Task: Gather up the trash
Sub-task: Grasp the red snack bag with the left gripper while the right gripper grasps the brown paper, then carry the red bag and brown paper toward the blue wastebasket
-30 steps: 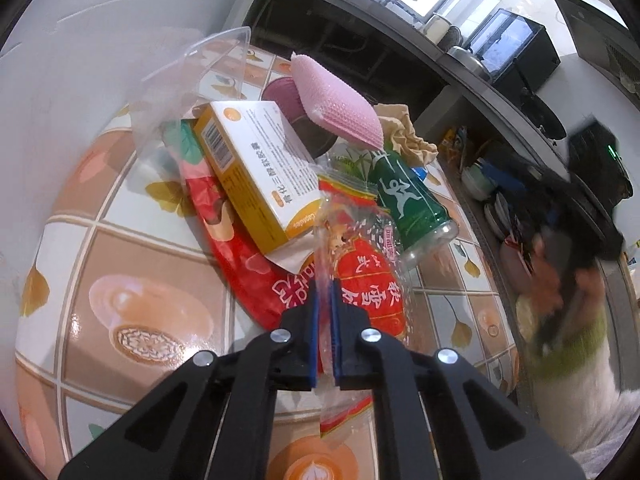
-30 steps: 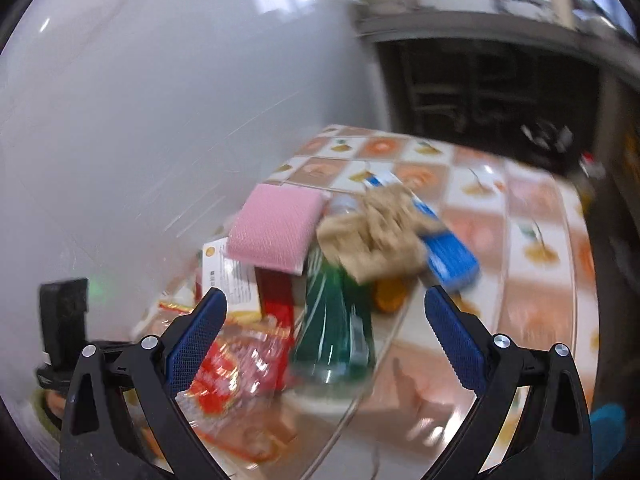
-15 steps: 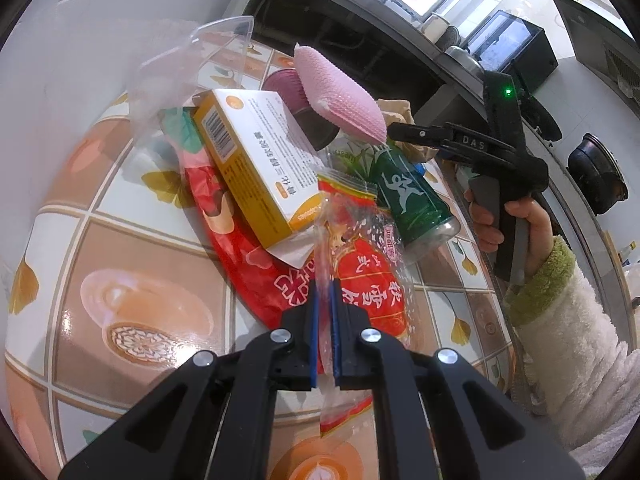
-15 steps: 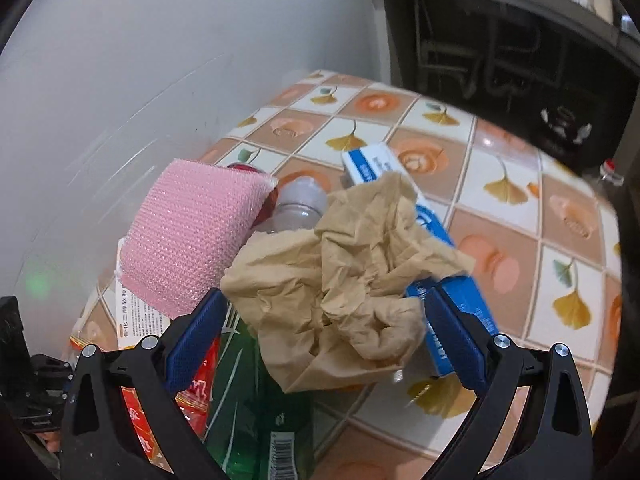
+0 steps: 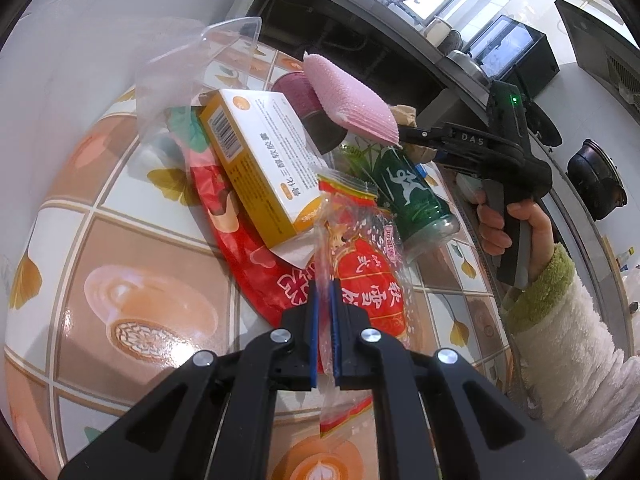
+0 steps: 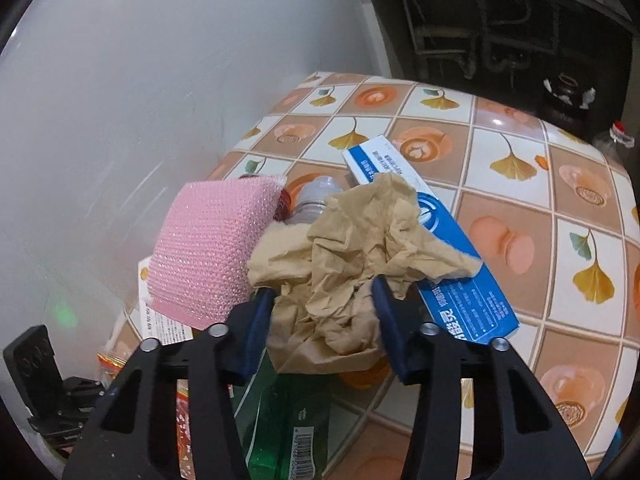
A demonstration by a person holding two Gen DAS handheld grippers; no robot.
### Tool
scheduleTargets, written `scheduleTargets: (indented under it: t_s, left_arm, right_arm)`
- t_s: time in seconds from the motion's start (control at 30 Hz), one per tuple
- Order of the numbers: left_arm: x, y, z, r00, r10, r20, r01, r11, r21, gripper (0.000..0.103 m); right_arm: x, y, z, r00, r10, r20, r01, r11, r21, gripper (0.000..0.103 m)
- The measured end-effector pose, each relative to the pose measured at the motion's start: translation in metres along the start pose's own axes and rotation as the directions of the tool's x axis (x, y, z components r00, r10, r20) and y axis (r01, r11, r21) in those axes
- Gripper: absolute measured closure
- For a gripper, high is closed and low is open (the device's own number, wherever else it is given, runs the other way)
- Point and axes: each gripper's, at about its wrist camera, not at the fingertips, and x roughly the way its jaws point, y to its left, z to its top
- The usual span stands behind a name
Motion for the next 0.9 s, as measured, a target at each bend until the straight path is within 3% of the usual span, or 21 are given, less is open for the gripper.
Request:
scheduleTargets:
  t_s: [0.2, 0.33, 0.67, 0.9]
  left_arm:
    - [-0.002, -0.002, -0.001, 1.000, -0.002, 0.006, 0.002, 1.000, 0.004, 0.099]
    - [-0.006, -0.004, 0.001, 1.000, -0.007, 0.018, 0.006, 1.000, 0.013, 0.099]
    - [-0.021, -0.021, 0.005, 0.998, -0.048, 0.049, 0.047, 0.998, 0.036, 0.099]
    - [-0.028, -0.043, 0.009, 0.995, -0.081, 0.060, 0.076, 0.994, 0.077, 0.099]
  right_arm:
    - [-0.006, -0.010, -0.003, 0.999, 0.030, 0.019, -0.031, 0.998, 0.052, 0.079]
    - [-0.018, -0.013, -0.006, 0.999, 0.027, 0.047, -0.030, 0.997, 0.067, 0.084]
    - [-0.072, -0.021, -0.020, 0.988, 0.039, 0.151, -0.053, 0.994, 0.094, 0.087]
    - [-0.127, -0.026, -0.048, 0.974, 0.024, 0.225, -0.049, 0.993, 0.105, 0.087]
